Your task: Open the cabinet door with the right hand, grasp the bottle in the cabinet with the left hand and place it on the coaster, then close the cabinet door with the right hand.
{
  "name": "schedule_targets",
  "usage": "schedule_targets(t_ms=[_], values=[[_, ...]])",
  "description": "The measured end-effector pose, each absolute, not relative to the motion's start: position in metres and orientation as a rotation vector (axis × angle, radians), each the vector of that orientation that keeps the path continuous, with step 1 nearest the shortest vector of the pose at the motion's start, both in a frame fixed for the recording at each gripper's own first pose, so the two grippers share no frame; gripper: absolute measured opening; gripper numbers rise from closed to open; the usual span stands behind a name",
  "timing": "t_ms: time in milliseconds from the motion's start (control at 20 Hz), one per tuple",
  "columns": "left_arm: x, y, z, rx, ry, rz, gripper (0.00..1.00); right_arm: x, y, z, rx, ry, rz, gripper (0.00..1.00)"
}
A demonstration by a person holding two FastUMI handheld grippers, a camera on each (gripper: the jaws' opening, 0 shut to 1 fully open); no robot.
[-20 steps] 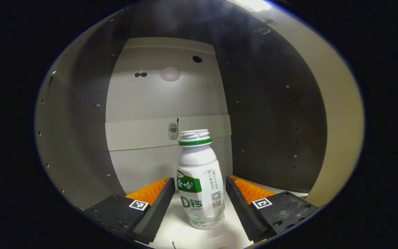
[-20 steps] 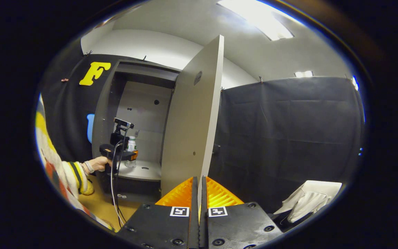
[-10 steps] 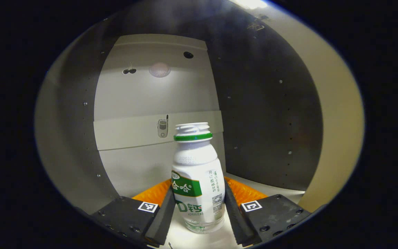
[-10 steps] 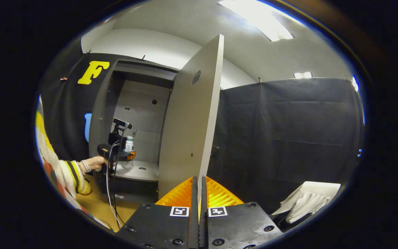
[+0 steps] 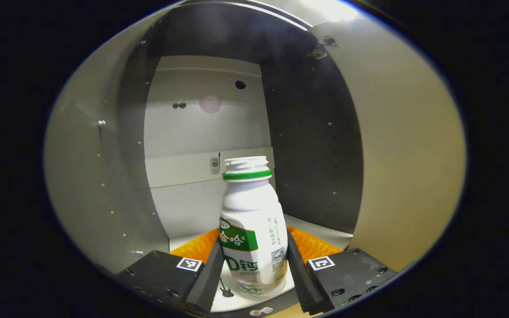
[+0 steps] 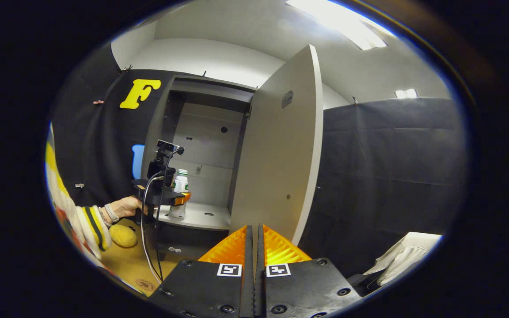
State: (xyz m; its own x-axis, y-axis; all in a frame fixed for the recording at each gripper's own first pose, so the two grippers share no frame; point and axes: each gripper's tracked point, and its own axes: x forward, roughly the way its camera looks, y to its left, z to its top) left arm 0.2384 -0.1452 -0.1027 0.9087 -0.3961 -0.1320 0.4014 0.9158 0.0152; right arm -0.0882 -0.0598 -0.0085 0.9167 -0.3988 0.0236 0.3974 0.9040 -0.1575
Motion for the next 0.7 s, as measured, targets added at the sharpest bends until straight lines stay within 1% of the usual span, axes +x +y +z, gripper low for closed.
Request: schedule_targets(t_ms=[150,250,350,550,700], values=[[0.204,-0.142,-0.090,0.007,0.120,-0.418,0.74,-0.083,-0.045,-0.009,-0.154,0.003,-0.321,0.05],[0.183,-0.135,-0.081,0.006,0.107,-0.383,0.72,-0.079,-0.034,-0.009,-0.135,-0.006,-0.236,0.06],[0.161,-0.127,-0.077,-0.004,0.106,-0.343,0.73,-0.079,-0.030,-0.011,-0.134,-0.006,-0.154,0.06],[0.118,-0.099,-0.077,-0.022,0.115,-0.201,0.73,-0.081,-0.023,-0.012,-0.106,0.007,0.030,0.06],[0.079,-0.072,-0.085,0.004,0.117,-0.072,0.72,-0.077,-0.021,-0.024,-0.102,0.034,0.133,0.05]])
